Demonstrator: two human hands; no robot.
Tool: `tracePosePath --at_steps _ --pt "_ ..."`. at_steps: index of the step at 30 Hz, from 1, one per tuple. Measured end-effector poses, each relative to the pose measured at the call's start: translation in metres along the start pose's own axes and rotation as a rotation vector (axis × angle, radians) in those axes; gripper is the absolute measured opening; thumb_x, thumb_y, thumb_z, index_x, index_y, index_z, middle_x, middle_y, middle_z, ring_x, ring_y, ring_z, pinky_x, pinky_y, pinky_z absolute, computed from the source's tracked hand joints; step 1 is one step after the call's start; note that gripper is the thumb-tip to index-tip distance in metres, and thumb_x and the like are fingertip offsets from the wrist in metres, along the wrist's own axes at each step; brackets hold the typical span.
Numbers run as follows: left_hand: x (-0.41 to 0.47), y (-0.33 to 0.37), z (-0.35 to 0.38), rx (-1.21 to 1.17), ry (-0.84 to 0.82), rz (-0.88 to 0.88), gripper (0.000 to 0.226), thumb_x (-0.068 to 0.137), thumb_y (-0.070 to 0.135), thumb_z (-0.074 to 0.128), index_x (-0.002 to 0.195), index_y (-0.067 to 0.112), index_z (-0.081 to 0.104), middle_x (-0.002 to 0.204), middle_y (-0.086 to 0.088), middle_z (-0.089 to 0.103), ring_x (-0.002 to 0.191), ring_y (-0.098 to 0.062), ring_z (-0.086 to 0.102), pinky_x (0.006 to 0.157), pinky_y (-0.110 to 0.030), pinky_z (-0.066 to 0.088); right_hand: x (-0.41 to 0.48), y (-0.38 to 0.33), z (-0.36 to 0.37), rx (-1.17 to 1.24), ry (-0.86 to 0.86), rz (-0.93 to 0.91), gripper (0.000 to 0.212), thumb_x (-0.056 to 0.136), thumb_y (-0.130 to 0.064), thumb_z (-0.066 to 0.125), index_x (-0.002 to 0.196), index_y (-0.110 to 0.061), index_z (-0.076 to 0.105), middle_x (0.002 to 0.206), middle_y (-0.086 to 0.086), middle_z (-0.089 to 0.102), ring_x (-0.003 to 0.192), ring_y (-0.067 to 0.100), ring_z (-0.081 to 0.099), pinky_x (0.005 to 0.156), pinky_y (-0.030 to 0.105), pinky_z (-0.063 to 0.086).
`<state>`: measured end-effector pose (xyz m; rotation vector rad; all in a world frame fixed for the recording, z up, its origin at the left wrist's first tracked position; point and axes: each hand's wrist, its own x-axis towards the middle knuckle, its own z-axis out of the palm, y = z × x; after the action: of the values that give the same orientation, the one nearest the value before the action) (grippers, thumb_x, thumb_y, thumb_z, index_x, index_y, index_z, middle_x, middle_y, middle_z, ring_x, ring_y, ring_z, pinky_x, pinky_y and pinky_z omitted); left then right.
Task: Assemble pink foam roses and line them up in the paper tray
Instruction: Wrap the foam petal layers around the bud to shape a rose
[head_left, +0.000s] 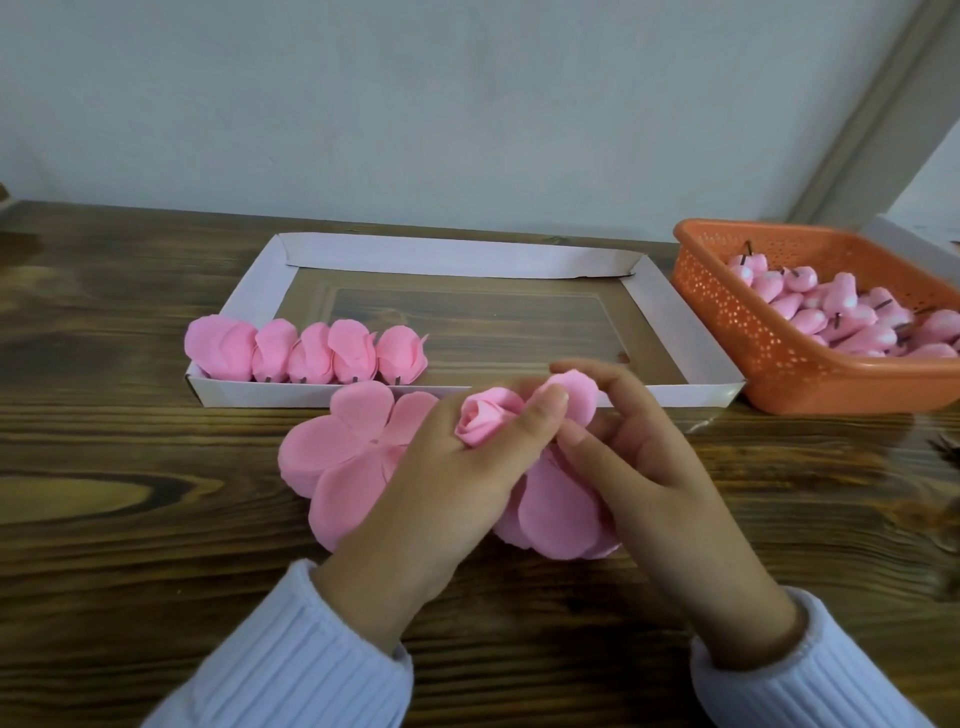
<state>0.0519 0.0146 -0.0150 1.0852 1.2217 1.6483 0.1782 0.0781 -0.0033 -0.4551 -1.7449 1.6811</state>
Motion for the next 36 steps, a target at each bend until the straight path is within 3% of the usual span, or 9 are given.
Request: tracePosePath --at_steps 3,8,10,13,20,26,29,32,36 --pt "0.000 0.001 0.003 0.012 0.019 0.002 0.038 0.076 0.050 0.063 0.093 0.020 0.077 0.093 -0.015 0.073 0.096 -0.034 0.068 0.090 -0.054 0.052 0.000 0.003 0.000 -0.237 0.143 -0.102 0.025 0.085 -0.029 0.058 0.109 -0.020 0.053 0.083 -0.001 0.075 0.075 0.014 0.072 0.060 0.027 0.056" --pt "-0.001 0.001 0.004 0.069 -0.014 0.101 0.017 0.088 0.031 0.064 0.079 0.022 0.074 0.069 0.012 0.069 0.070 0.001 0.064 0.065 -0.014 0.048 0.001 0.008 -0.003 -0.474 0.337 -0.316 0.021 0.084 -0.027 0.074 0.099 -0.021 0.061 0.082 -0.010 0.073 0.077 0.010 0.070 0.067 0.027 0.055" --pt "-0.003 0.003 0.006 0.116 -0.020 0.142 0.021 0.091 0.022 0.060 0.075 0.026 0.073 0.061 0.019 0.064 0.061 0.008 0.059 0.058 -0.006 0.043 0.001 0.008 -0.004 -0.535 0.355 -0.384 0.015 0.081 -0.026 0.072 0.093 -0.018 0.067 0.084 -0.012 0.071 0.078 0.010 0.068 0.069 0.023 0.052" --pt "-0.005 0.005 0.008 0.202 -0.051 0.165 0.035 0.092 0.020 0.062 0.064 0.040 0.068 0.050 0.027 0.056 0.051 0.013 0.054 0.050 0.001 0.035 0.000 0.009 -0.005 -0.536 0.348 -0.377 0.017 0.080 -0.029 0.067 0.090 -0.016 0.071 0.083 -0.008 0.071 0.080 0.016 0.066 0.070 0.032 0.053" --pt "-0.004 0.003 0.004 0.156 -0.163 0.061 0.006 0.079 0.040 0.069 0.082 0.038 0.073 0.076 0.018 0.070 0.079 0.004 0.065 0.069 -0.013 0.048 -0.001 0.008 -0.006 -0.477 0.285 -0.376 0.012 0.076 -0.022 0.075 0.084 -0.015 0.071 0.079 -0.003 0.069 0.078 0.020 0.065 0.069 0.035 0.052" --pt "-0.004 0.003 0.007 0.223 -0.185 0.070 0.036 0.077 0.049 0.059 0.093 0.020 0.071 0.089 -0.022 0.072 0.089 -0.025 0.068 0.081 -0.033 0.054 0.000 0.007 -0.004 -0.406 0.269 -0.371 0.017 0.074 -0.016 0.078 0.088 -0.018 0.068 0.080 -0.011 0.072 0.077 0.009 0.069 0.072 0.020 0.051" --pt "-0.004 0.002 0.006 0.120 -0.116 0.054 0.023 0.079 0.048 0.059 0.079 0.030 0.074 0.075 0.003 0.073 0.077 -0.008 0.069 0.070 -0.021 0.053 0.001 0.007 -0.003 -0.302 0.262 -0.357 0.017 0.081 -0.018 0.070 0.097 -0.018 0.065 0.090 -0.007 0.072 0.083 0.012 0.067 0.074 0.024 0.051" --pt "-0.003 0.003 0.007 -0.005 -0.014 0.028 0.024 0.084 0.043 0.064 0.076 0.023 0.075 0.073 -0.006 0.074 0.074 -0.017 0.072 0.068 -0.032 0.059 0.003 0.007 -0.004 -0.172 0.250 -0.308 0.029 0.082 -0.025 0.061 0.110 -0.017 0.058 0.106 -0.004 0.066 0.096 0.012 0.063 0.078 0.023 0.051" --pt "0.005 0.004 0.006 -0.381 0.182 -0.084 0.030 0.074 0.042 0.066 0.056 0.018 0.067 0.068 -0.003 0.068 0.073 -0.017 0.070 0.073 -0.034 0.060 0.001 0.009 -0.002 -0.180 0.180 -0.207 0.037 0.076 -0.033 0.064 0.107 -0.015 0.056 0.100 -0.005 0.068 0.092 0.011 0.067 0.076 0.020 0.051"
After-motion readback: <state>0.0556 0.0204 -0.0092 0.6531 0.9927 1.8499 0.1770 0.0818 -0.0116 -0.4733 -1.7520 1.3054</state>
